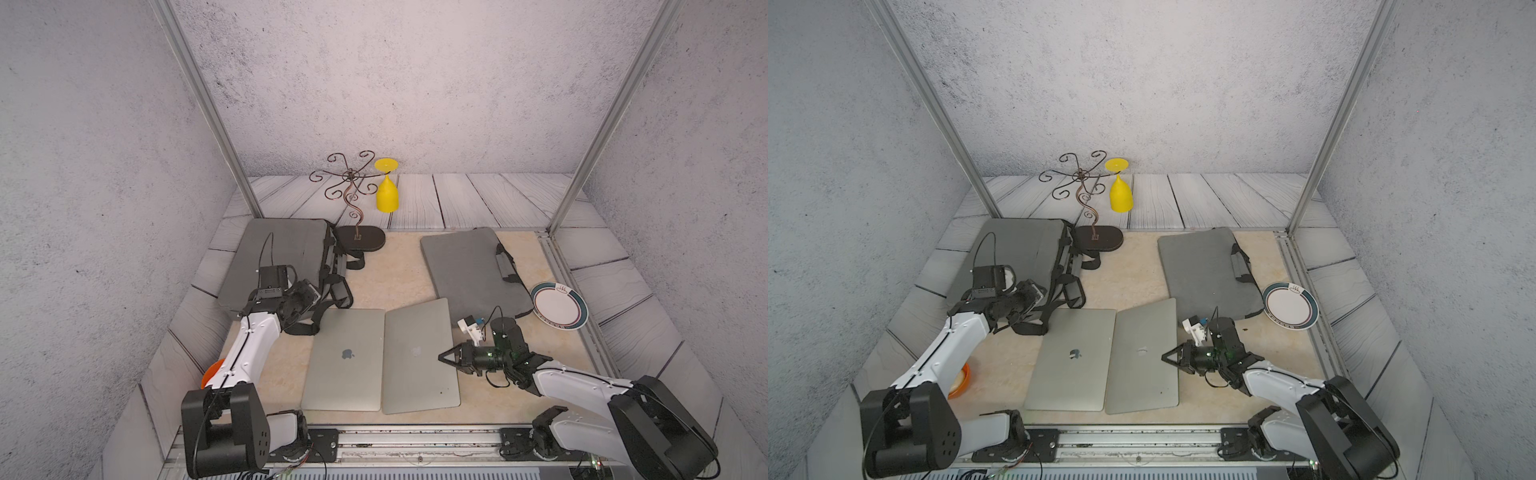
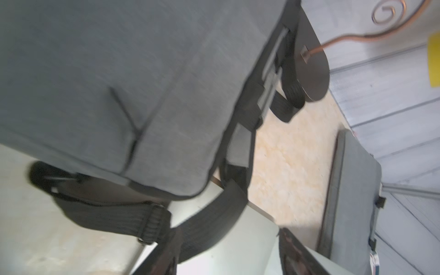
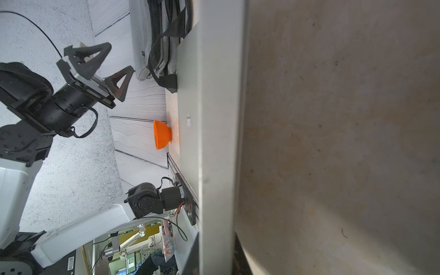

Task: Open the zippered laptop bag and take out the laptop
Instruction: Place the zippered laptop bag in the zippered laptop bag.

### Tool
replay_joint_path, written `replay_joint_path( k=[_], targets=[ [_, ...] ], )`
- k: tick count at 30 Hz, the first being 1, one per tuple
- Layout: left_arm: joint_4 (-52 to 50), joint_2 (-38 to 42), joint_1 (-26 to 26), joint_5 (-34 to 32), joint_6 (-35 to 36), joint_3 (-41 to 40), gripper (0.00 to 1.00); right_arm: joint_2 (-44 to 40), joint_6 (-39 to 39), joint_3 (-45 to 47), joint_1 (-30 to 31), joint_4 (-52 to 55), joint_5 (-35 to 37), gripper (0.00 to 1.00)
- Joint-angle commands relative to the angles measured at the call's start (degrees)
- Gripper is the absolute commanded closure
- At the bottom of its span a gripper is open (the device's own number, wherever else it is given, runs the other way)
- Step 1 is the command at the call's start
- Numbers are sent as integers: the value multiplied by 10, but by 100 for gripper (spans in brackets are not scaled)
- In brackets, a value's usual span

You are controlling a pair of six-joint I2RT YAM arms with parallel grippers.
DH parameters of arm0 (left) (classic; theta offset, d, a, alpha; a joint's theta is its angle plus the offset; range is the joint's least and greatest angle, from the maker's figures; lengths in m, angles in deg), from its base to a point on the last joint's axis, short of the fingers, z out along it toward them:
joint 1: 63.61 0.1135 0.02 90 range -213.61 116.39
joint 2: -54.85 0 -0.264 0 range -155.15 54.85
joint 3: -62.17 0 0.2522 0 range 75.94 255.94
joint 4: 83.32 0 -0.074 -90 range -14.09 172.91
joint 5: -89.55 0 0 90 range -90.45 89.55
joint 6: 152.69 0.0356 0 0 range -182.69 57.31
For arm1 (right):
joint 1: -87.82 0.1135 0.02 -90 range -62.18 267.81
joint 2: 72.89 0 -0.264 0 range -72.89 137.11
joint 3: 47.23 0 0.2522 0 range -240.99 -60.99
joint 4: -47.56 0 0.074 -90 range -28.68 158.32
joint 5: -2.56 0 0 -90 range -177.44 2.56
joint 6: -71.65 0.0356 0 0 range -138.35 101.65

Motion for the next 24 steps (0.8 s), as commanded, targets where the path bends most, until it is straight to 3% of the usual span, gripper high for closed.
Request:
replay_joint_path(
  k=[1,12,16,24],
  targets=[
    [8,-12,-54,37,-28,17,33,-12,-21,-20,2,-9,-7,100],
    [70,-101,-212,81,-49,58,34,-62,-50,-26,1,81,16,100],
    [92,-127,-247,96,-54,70,34,-67,-47,-29,1,78,16,100],
    [139,-256,-311,131,-65,169,34,-103,-63,-37,0,136,23,100]
  ],
)
